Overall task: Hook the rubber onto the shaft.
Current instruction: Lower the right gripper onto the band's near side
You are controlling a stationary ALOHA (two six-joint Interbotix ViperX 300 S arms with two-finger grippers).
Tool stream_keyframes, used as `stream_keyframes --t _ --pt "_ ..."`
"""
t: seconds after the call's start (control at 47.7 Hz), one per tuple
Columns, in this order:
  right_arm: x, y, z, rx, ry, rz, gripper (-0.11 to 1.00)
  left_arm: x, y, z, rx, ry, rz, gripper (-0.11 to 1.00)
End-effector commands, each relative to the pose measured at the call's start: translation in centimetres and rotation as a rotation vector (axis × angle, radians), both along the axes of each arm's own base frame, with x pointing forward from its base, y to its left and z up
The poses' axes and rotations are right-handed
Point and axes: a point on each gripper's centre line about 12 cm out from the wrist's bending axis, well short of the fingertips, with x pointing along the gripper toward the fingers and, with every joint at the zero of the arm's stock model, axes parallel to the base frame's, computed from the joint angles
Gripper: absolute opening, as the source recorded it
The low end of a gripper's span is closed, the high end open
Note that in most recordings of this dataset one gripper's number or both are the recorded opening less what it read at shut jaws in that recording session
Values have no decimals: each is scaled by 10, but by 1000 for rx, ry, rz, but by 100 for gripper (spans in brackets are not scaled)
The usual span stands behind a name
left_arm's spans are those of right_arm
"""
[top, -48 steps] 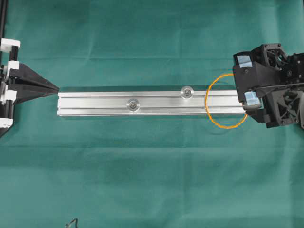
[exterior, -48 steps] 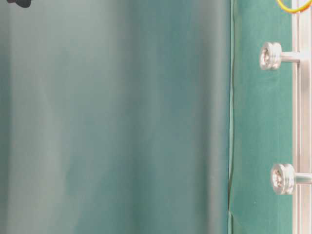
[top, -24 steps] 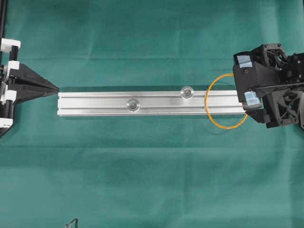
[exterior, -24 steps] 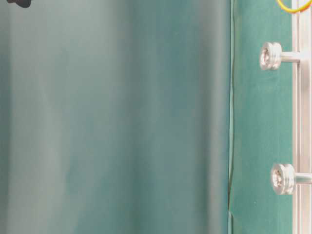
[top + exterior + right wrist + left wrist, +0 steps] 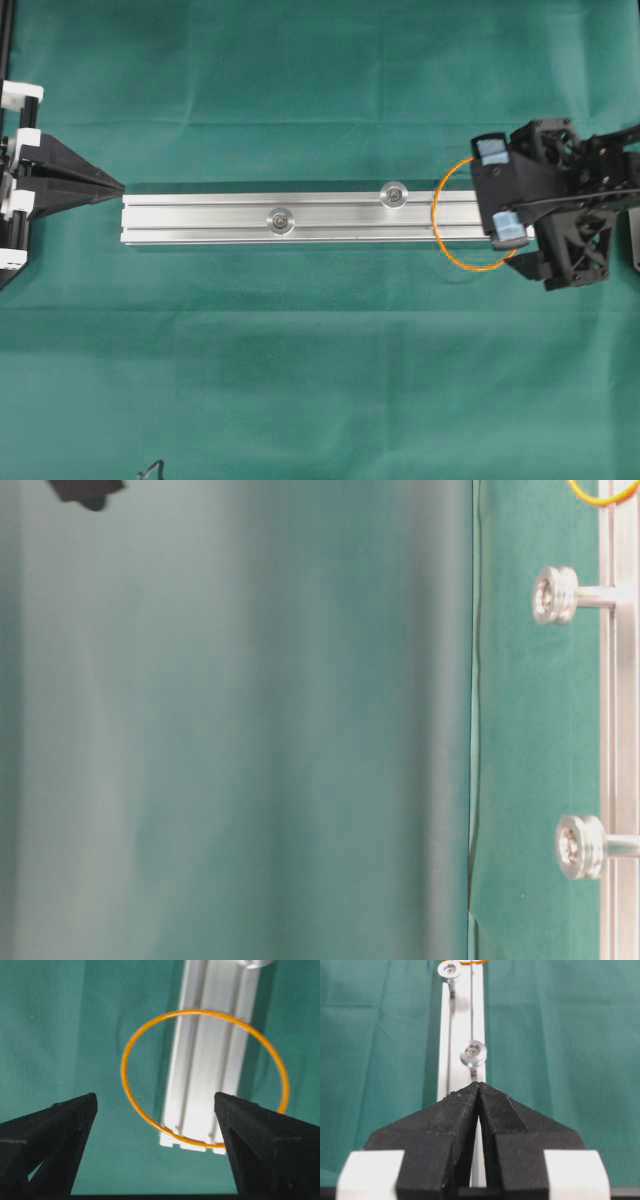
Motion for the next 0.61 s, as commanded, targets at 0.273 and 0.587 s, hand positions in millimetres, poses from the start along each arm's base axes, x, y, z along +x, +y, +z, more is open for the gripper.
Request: stream_keyframes --t 0.273,0.587 --pt "8 16 -24 49 -20 10 98 3 0 11 2 -29 -2 0" --pt "12 25 -45 54 -24 27 98 3 0 11 2 -29 -2 0"
